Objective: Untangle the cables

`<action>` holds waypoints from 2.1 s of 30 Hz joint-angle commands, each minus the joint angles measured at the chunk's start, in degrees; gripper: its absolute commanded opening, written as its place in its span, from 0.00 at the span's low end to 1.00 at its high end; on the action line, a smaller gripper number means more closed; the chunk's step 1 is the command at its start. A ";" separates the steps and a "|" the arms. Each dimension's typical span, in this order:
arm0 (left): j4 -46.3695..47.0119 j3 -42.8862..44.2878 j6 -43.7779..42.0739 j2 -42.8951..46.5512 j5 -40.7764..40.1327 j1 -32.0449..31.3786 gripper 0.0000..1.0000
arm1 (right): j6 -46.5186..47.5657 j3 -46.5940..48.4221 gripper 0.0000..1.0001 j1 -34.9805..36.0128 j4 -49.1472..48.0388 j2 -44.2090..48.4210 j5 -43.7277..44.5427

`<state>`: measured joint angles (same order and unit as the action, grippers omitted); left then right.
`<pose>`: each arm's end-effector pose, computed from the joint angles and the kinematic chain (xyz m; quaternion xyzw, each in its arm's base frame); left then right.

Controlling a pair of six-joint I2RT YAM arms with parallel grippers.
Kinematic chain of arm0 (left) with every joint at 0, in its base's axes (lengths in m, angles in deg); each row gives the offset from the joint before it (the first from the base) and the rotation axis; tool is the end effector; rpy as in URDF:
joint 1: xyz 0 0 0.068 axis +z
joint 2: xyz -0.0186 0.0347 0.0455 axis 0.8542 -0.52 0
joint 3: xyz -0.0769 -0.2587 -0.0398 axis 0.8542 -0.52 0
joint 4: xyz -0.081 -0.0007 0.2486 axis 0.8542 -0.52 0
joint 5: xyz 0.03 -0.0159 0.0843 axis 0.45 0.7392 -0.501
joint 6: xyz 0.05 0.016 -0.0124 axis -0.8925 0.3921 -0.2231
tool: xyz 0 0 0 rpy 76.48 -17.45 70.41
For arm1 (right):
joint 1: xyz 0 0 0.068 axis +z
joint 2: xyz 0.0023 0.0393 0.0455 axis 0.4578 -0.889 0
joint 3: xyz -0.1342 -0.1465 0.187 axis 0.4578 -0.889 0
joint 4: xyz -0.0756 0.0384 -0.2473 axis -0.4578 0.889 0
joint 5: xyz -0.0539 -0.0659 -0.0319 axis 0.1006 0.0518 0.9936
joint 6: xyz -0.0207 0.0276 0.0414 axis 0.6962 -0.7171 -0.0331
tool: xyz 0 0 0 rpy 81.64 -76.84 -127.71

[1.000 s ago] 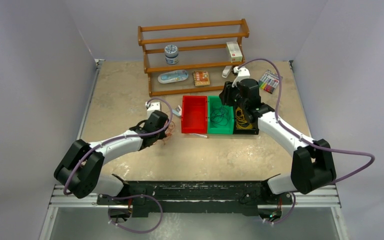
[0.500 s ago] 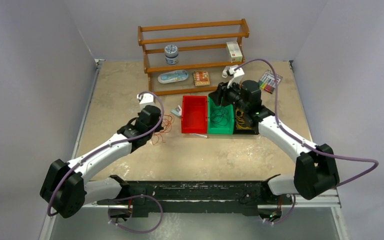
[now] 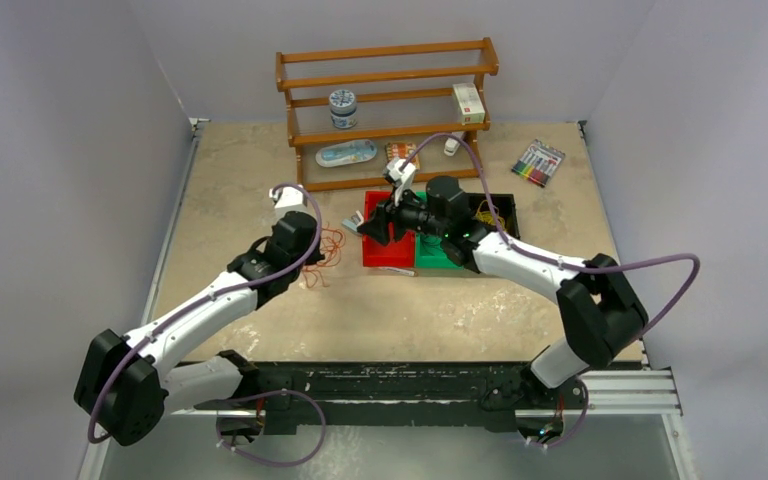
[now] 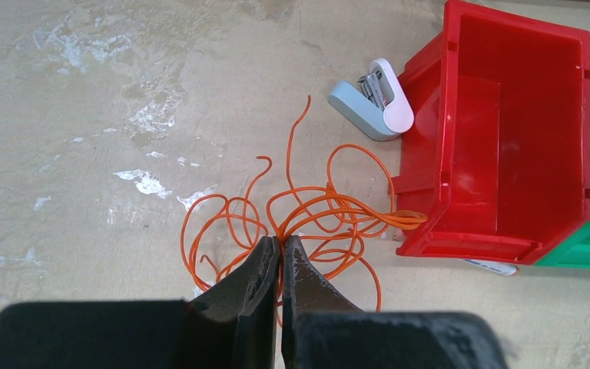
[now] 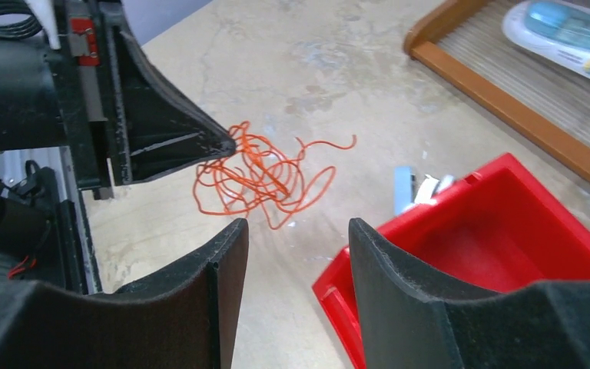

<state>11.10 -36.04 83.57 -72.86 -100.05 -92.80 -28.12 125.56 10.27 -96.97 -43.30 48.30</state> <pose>0.2054 -0.1210 0.2458 -0.0996 0.8765 -0.0823 0.4637 0.2737 0.2288 0.2815 -0.3182 0.6754 0.4018 0.5302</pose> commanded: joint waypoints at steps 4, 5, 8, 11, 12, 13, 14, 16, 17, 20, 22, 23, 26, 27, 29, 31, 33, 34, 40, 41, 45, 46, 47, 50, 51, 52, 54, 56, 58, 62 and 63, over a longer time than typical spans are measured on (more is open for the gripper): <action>-0.22 3.73 0.29 2.11 -0.62 0.47 0.00 | -2.53 2.09 0.54 5.14 -6.95 -3.52 3.41; -0.58 3.93 0.41 2.57 -0.95 0.47 0.00 | -3.73 1.29 0.53 5.33 -8.14 -4.06 4.01; -1.66 4.63 0.77 4.07 -2.00 0.47 0.00 | -6.97 -1.31 0.53 5.61 -13.47 -5.54 3.65; -2.66 5.72 0.82 5.50 -2.62 0.47 0.00 | -7.46 -1.06 0.53 5.81 -15.46 -7.47 2.83; -3.09 6.04 0.92 5.93 -2.90 0.48 0.00 | -7.55 -0.87 0.53 5.90 -15.87 -8.02 2.82; -3.36 6.40 1.08 6.32 -3.03 0.47 0.00 | -7.86 -0.69 0.53 5.90 -16.33 -8.54 2.91; -3.49 6.44 1.25 6.87 -3.11 0.47 0.00 | -8.21 -0.63 0.53 5.90 -16.81 -8.93 3.08; -3.61 6.30 1.58 7.66 -3.07 0.47 0.00 | -9.22 -0.61 0.53 5.90 -17.01 -9.83 4.02; -3.63 6.38 1.70 7.93 -2.94 0.47 0.00 | -9.70 1.46 0.53 5.90 -16.73 -10.45 4.25; -3.78 6.64 2.07 8.32 -2.61 0.47 0.00 | -10.90 3.15 0.53 5.90 -17.33 -12.57 3.19; -3.76 6.71 2.27 8.52 -2.54 0.47 0.00 | -12.34 3.63 0.53 5.91 -18.49 -13.68 2.35; -3.68 6.73 2.28 8.59 -2.52 0.48 0.00 | -12.98 3.83 0.53 5.90 -19.14 -14.19 1.76; -3.68 6.86 2.37 8.79 -2.45 0.47 0.00 | -14.47 4.57 0.53 5.91 -20.30 -15.67 0.01; -3.63 6.85 2.37 8.81 -2.44 0.47 0.00 | -14.83 4.83 0.53 5.90 -20.53 -16.08 -0.41; -3.58 7.00 2.36 8.73 -2.52 0.47 0.00 | -15.29 5.30 0.53 5.91 -20.54 -16.84 -0.97; -3.56 7.13 2.37 8.73 -2.58 0.47 0.00 | -15.43 5.57 0.53 5.90 -20.33 -17.62 -1.37; -3.41 7.28 2.37 8.68 -2.60 0.47 0.00 | -15.60 6.21 0.52 5.94 -19.48 -18.60 -1.91; -3.31 7.30 2.37 8.73 -2.60 0.47 0.00 | -15.64 6.55 0.52 5.91 -19.00 -19.17 -2.27; -3.13 7.57 2.41 8.68 -2.77 0.47 0.00 | -16.51 6.55 0.41 5.90 -19.88 -20.80 -1.77; -3.23 7.48 2.45 8.75 -2.88 0.47 0.00 | -16.39 6.57 0.32 5.90 -19.94 -20.73 -1.43; -4.27 7.00 3.01 9.45 -4.98 0.51 0.00 | -15.16 6.15 0.11 5.90 -19.46 -19.20 0.17; -4.78 6.86 3.32 9.67 -6.22 0.49 0.00 | -14.84 5.66 0.07 5.97 -18.92 -18.41 0.72; -5.46 6.82 3.78 9.89 -7.60 0.47 0.00 | -14.81 5.02 0.04 5.92 -18.75 -17.55 1.17; -7.38 6.58 4.92 10.21 -11.67 0.55 0.00 | -14.17 3.02 0.00 5.83 -18.21 -14.57 5.21; -7.82 6.57 5.18 10.28 -13.10 0.55 0.00 | -13.73 2.58 0.00 5.82 -17.52 -13.50 6.73; -8.27 6.54 5.47 10.19 -14.13 0.62 0.00 | -13.22 2.16 0.00 5.81 -16.62 -12.57 8.16; -9.31 6.52 6.08 10.00 -15.95 0.92 0.00 | -12.54 1.35 0.00 5.75 -14.82 -10.79 11.06; -10.34 6.62 6.67 9.81 -17.79 1.22 0.00 | -12.07 0.78 0.00 5.73 -13.13 -9.21 13.75; -11.39 6.62 7.18 9.65 -19.36 1.70 0.02 | -11.59 0.39 0.00 5.54 -11.67 -7.73 16.02; -13.25 6.03 8.46 9.11 -20.52 4.06 0.08 | -10.22 0.38 0.00 5.13 -9.18 -4.35 20.14; -13.32 5.62 8.79 9.08 -20.27 4.75 0.10 | -9.76 0.62 0.00 5.04 -8.50 -3.60 21.00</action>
<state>-0.86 -31.43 90.11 -63.72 -116.80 -90.42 -40.58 126.02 15.80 -107.77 -50.97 63.01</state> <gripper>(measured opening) 0.073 0.009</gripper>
